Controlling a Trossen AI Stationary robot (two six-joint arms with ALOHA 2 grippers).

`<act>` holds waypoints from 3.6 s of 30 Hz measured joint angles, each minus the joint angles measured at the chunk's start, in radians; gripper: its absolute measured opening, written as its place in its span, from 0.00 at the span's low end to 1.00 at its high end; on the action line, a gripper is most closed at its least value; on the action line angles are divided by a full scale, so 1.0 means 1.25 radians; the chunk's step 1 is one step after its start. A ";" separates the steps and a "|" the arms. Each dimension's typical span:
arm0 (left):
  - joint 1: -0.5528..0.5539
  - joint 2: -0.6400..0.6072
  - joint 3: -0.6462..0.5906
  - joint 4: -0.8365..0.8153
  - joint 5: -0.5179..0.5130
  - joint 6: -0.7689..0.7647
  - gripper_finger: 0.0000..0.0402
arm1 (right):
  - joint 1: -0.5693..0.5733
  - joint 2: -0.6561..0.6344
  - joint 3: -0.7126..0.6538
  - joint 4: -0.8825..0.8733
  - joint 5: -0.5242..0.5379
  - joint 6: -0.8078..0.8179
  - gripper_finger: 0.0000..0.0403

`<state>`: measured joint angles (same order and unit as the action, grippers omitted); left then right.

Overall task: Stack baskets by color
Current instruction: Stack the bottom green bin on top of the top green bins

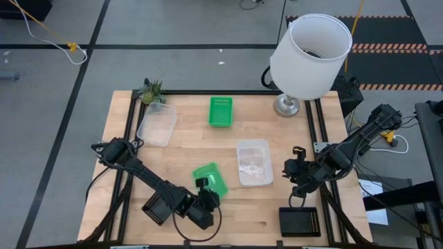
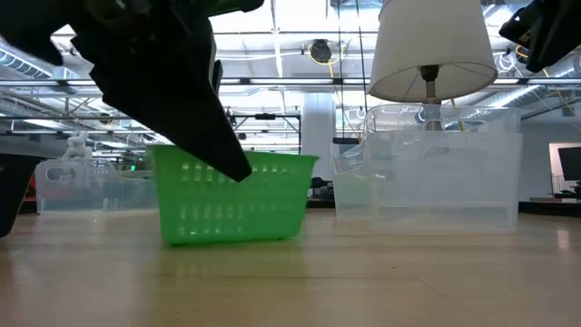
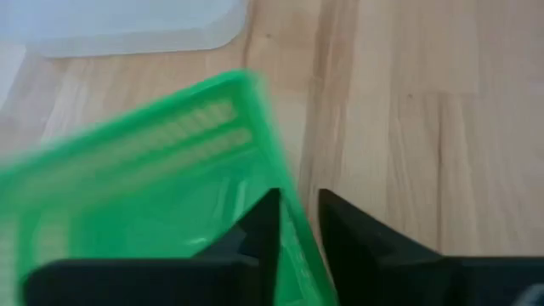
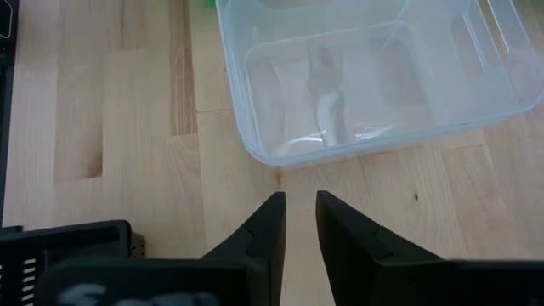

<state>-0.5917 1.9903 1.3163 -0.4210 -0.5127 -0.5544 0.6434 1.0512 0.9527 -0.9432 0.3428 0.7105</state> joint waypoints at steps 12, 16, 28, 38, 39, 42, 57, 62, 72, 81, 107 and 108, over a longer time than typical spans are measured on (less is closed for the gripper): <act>0.017 -0.120 0.000 -0.189 -0.006 0.100 0.02 | 0.000 0.000 0.000 0.000 0.005 -0.001 0.15; 0.023 -0.195 0.000 -0.251 -0.082 0.208 0.04 | 0.000 0.000 0.000 0.002 0.023 -0.018 0.15; 0.240 -0.369 0.001 -0.242 -0.109 0.632 0.05 | 0.000 0.000 -0.001 0.004 0.043 -0.033 0.15; 0.517 -0.353 0.000 -0.106 0.129 0.828 0.05 | 0.000 0.000 -0.001 0.009 0.043 -0.036 0.15; 0.539 -0.352 0.001 -0.091 0.146 0.842 0.04 | 0.000 0.000 -0.001 0.009 0.043 -0.039 0.15; 0.597 -0.350 0.001 -0.087 0.202 0.864 0.02 | 0.000 0.000 -0.001 0.009 0.043 -0.048 0.15; 0.709 -0.296 -0.157 0.169 0.320 0.917 0.05 | 0.000 0.000 -0.001 0.025 0.043 -0.064 0.15; 0.727 -0.297 -0.204 0.270 0.330 0.945 0.06 | 0.000 0.000 -0.001 0.038 0.058 -0.093 0.15; 0.742 -0.282 -0.233 0.294 0.371 0.896 0.06 | 0.000 0.000 -0.001 0.046 0.062 -0.090 0.15; 0.743 -0.257 -0.233 0.304 0.346 0.894 0.02 | 0.000 0.000 -0.001 0.045 0.062 -0.098 0.15; 0.752 -0.209 -0.232 0.300 0.318 0.844 0.31 | 0.000 0.000 -0.001 0.051 0.063 -0.100 0.15; 0.750 -0.215 -0.232 0.294 0.316 0.831 0.34 | 0.000 0.000 -0.001 0.051 0.062 -0.100 0.15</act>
<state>0.3455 1.7221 1.0258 -0.0534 -0.1179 0.4840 0.6434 1.0512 0.9520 -0.8799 0.4206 0.5854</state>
